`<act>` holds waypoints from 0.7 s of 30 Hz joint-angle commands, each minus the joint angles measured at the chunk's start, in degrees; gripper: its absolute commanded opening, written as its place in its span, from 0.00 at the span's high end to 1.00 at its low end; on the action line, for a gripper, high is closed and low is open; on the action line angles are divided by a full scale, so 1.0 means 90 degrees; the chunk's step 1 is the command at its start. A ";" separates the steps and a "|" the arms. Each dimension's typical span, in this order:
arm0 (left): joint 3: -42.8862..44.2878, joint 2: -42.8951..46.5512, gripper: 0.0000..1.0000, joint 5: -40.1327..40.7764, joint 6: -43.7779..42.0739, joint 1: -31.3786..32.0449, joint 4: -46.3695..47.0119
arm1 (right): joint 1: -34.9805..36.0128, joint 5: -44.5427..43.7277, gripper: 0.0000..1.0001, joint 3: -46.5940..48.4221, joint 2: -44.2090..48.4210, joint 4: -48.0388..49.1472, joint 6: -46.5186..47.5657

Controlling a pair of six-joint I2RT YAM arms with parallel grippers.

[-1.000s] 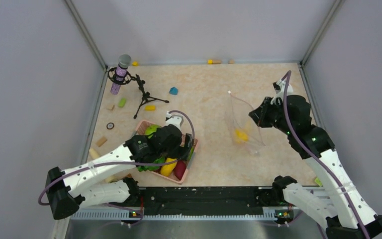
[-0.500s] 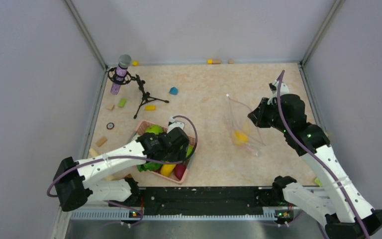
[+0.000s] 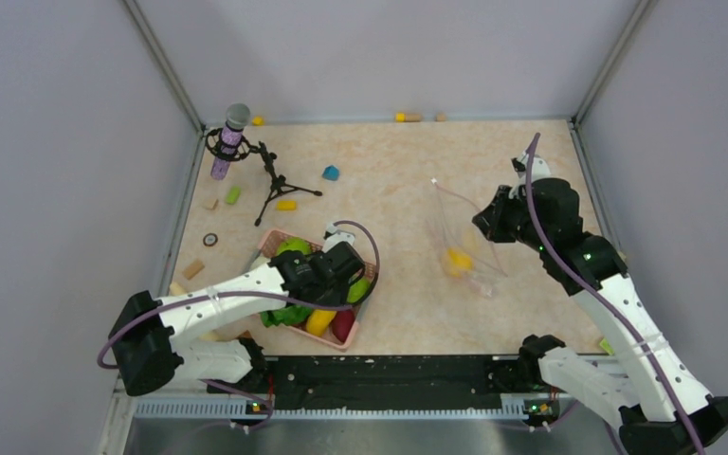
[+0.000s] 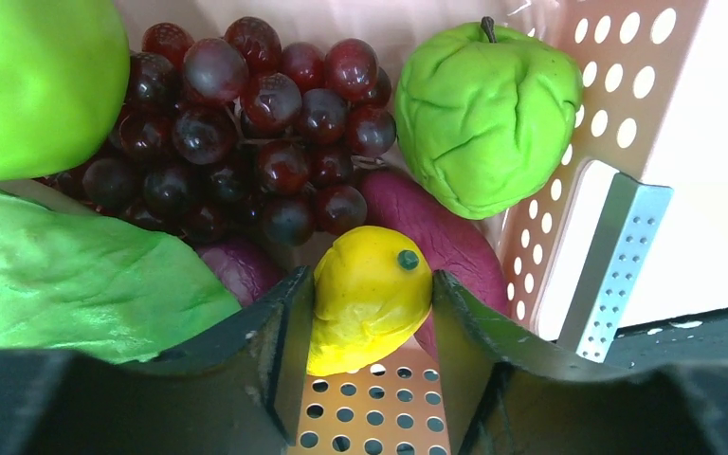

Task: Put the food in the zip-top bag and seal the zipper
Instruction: Pick up the fake fruit from the bin.

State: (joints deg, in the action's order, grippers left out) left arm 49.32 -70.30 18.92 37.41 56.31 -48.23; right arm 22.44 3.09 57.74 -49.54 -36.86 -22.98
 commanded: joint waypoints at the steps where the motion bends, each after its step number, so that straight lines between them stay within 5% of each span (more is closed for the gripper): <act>1: 0.0199 0.0086 0.52 0.0082 -0.0105 0.0010 0.0090 | -0.0051 -0.0054 0.94 -0.0051 -0.0009 0.0162 0.0081; 9: 0.0312 0.0532 0.78 0.0221 -0.0060 0.0011 0.0202 | -0.0051 -0.0072 0.94 -0.0058 -0.0003 0.0168 0.0102; 12: 0.0412 0.0764 1.00 0.0537 0.0097 0.0007 0.0408 | -0.0051 -0.0093 0.94 -0.0067 -0.0008 0.0165 0.0098; 21: -0.0378 0.2432 1.00 0.0499 -0.0660 0.0004 0.3269 | -0.0047 -0.0084 0.94 -0.0075 0.0026 0.0166 0.0099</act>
State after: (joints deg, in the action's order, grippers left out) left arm 48.77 -55.27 23.53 36.64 56.31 -36.25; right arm 22.44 2.81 56.99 -49.67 -36.84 -22.70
